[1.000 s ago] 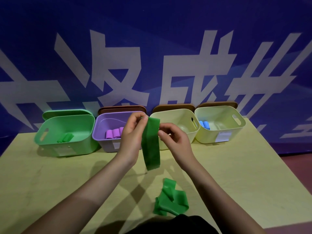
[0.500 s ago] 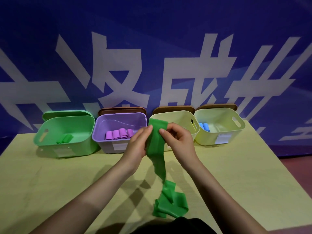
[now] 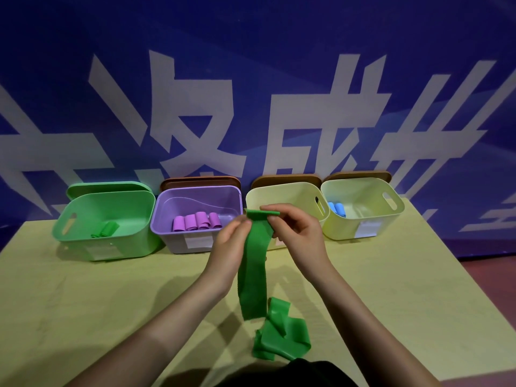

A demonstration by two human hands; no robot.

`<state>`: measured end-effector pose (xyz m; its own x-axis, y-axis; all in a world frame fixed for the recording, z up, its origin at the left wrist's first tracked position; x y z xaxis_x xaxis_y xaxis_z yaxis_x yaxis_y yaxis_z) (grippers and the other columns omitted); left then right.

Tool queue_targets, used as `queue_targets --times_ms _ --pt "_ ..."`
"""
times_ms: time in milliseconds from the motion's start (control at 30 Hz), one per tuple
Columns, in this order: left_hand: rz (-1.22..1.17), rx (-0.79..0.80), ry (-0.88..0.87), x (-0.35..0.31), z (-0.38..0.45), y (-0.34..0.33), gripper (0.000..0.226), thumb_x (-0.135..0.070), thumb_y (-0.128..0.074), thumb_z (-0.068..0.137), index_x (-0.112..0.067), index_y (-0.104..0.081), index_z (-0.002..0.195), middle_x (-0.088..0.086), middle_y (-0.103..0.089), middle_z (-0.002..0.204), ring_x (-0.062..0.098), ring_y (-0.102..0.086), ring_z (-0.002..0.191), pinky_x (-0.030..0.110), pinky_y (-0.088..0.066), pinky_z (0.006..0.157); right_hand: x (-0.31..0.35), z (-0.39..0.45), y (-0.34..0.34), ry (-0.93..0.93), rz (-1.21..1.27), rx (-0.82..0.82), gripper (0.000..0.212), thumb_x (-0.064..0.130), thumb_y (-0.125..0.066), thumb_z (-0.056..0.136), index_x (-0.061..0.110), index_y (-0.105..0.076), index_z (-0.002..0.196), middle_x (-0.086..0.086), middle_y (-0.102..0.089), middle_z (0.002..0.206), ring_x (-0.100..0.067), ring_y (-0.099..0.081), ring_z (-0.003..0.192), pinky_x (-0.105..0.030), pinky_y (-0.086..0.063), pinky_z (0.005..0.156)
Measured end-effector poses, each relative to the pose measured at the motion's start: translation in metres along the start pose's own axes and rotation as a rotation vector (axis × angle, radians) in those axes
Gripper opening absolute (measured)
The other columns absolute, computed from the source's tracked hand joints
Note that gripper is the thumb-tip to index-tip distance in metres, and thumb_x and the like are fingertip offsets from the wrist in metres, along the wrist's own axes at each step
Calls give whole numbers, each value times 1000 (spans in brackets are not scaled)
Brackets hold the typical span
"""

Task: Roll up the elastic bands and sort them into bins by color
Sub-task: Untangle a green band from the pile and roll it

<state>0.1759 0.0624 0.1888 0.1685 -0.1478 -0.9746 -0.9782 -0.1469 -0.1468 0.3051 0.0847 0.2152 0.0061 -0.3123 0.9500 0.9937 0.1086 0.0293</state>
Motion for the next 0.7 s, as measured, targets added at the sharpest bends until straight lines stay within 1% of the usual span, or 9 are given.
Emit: queue_targets --times_ms 100,167,200,267,333,400,467,600,700 --pt "-9 -12 2 1 0 1 23 -21 -46 99 -24 -68 90 -3 -72 77 22 -63 73 39 -52 72 -1 0 3 33 -54 9 24 4 -60 88 25 -70 92 14 -69 78 -5 -59 70 -21 -47 65" --pt "-27 -23 21 3 -2 1 23 -21 -48 98 -25 -69 88 -3 -72 79 23 -64 78 45 -52 80 -1 0 5 76 -135 1 25 9 -60 85 31 -71 92 11 -70 85 -11 -62 77 -29 -50 68" --pt "-32 -30 29 4 -3 1 23 -21 -49 98 -25 -70 88 -4 -73 81 24 -64 83 50 -50 86 0 0 5 100 -165 -2 27 8 -60 85 32 -70 93 11 -70 88 -11 -63 79 -29 -50 68" --pt "-40 -31 36 5 -4 1 23 -21 -49 98 -23 -70 88 -3 -73 83 23 -64 86 54 -47 92 2 -1 6 157 -216 -7 29 4 -61 84 29 -72 95 7 -69 87 -7 -60 77 -21 -46 67" --pt "-59 -19 33 4 -5 0 24 -19 -47 98 -22 -70 90 -2 -73 83 19 -64 82 49 -49 85 3 -1 6 203 -263 1 27 1 -61 82 21 -74 95 3 -67 81 -7 -56 71 -16 -42 65" --pt "-98 -5 38 4 -4 -1 23 -19 -47 98 -21 -69 93 4 -71 83 18 -64 73 39 -53 68 3 -1 6 218 -284 25 26 0 -61 82 17 -75 94 1 -67 80 -8 -56 71 -16 -41 66" --pt "-129 13 53 2 -4 -2 22 -23 -47 98 -16 -68 96 6 -68 76 18 -63 62 32 -51 53 2 -1 6 215 -292 57 25 -1 -60 82 15 -75 94 0 -68 83 -8 -57 73 -16 -41 67" --pt "-130 65 38 -3 -6 -3 26 -32 -48 97 -15 -67 94 2 -66 69 15 -62 61 32 -51 53 2 -2 4 206 -286 106 26 -1 -59 82 16 -75 94 -2 -69 86 -9 -57 74 -18 -42 68" --pt "-136 49 16 -6 -9 -1 19 -22 -48 97 -16 -66 93 0 -67 66 15 -62 56 29 -52 47 1 -2 1 180 -256 137 23 6 -59 85 20 -73 97 -1 -69 90 -12 -60 79 -21 -46 70"
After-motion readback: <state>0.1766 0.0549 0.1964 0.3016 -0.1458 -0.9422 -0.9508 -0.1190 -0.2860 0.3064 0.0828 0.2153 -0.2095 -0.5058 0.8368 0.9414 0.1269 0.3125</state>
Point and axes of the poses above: each hand's wrist, its own z-axis towards the middle knuckle, its own y-axis out of the back of the hand, x = y × z, the point moved 6 cm from there along z, towards the middle knuckle
